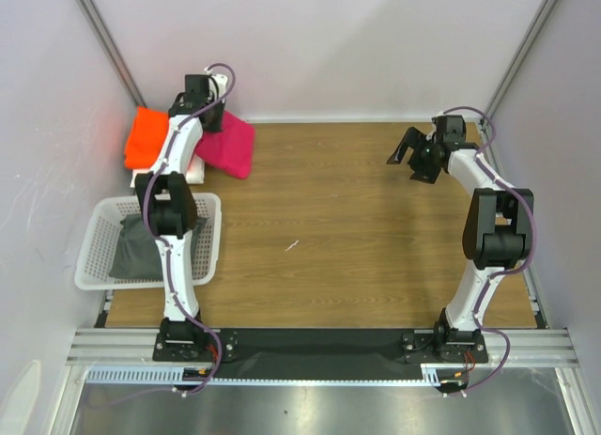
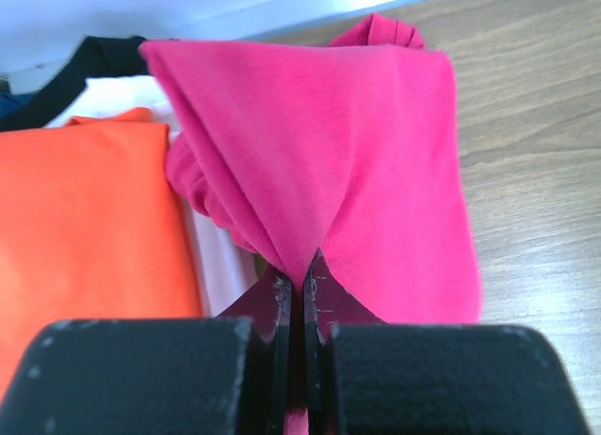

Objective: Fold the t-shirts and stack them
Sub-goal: Neatly place the folded tshirt to the corner

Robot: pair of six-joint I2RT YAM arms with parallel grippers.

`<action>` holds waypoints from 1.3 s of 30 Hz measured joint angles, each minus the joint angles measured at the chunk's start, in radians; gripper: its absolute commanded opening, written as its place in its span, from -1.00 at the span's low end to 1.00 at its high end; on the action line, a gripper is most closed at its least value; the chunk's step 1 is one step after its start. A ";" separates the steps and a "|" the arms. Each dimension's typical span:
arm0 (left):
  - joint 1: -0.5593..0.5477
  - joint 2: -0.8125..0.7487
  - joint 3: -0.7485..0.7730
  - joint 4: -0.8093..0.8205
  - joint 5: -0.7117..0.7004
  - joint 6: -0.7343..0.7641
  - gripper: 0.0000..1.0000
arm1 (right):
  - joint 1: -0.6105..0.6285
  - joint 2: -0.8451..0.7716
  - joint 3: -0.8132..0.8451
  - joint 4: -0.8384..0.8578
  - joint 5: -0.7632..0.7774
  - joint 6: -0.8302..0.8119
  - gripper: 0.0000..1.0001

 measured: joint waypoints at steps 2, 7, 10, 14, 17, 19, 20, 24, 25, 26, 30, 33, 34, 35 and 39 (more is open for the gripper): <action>0.003 0.000 0.016 -0.010 0.000 0.001 -0.99 | 0.000 0.000 -0.010 -0.001 0.001 0.000 1.00; 0.024 -0.006 0.023 -0.018 0.007 0.023 -0.99 | 0.000 0.000 -0.017 0.004 0.000 0.001 0.99; 0.053 -0.009 0.024 -0.031 0.015 0.033 -0.99 | 0.001 0.000 -0.018 0.005 0.000 0.003 0.99; 0.106 -0.024 0.024 -0.047 0.019 0.035 -0.99 | 0.002 0.000 -0.018 0.009 0.000 0.004 1.00; 0.143 -0.047 0.024 -0.051 0.023 0.035 -1.00 | 0.003 0.001 -0.018 0.017 0.000 0.008 0.99; 0.161 -0.059 0.029 -0.052 0.027 0.035 -0.99 | 0.006 0.004 -0.018 0.023 0.000 0.011 0.99; 0.170 -0.063 0.034 -0.053 0.035 0.034 -0.99 | 0.006 0.007 -0.018 0.026 0.000 0.012 1.00; 0.196 -0.076 0.040 -0.051 0.076 0.025 -0.99 | 0.013 0.023 -0.018 0.025 0.002 0.018 1.00; 0.202 -0.080 0.040 -0.051 0.087 0.024 -0.99 | 0.018 0.026 -0.018 0.026 0.002 0.019 0.99; 0.208 -0.082 0.040 -0.050 0.095 0.023 -0.99 | 0.024 0.028 -0.018 0.026 0.002 0.020 1.00; 0.242 -0.087 0.041 -0.042 0.125 0.007 -0.99 | 0.046 0.034 -0.018 0.026 0.003 0.024 0.99; 0.278 -0.089 0.040 -0.030 0.145 -0.014 -0.99 | 0.058 0.039 -0.018 0.026 0.003 0.027 1.00; 0.291 -0.091 0.036 -0.021 0.146 -0.019 -0.99 | 0.060 0.044 -0.016 0.025 0.003 0.027 1.00; 0.303 -0.094 0.032 -0.013 0.145 -0.023 -0.99 | 0.061 0.048 -0.015 0.025 0.004 0.027 1.00; 0.329 -0.100 0.022 0.028 0.102 -0.027 -0.99 | 0.069 0.076 -0.005 0.020 0.008 0.027 0.99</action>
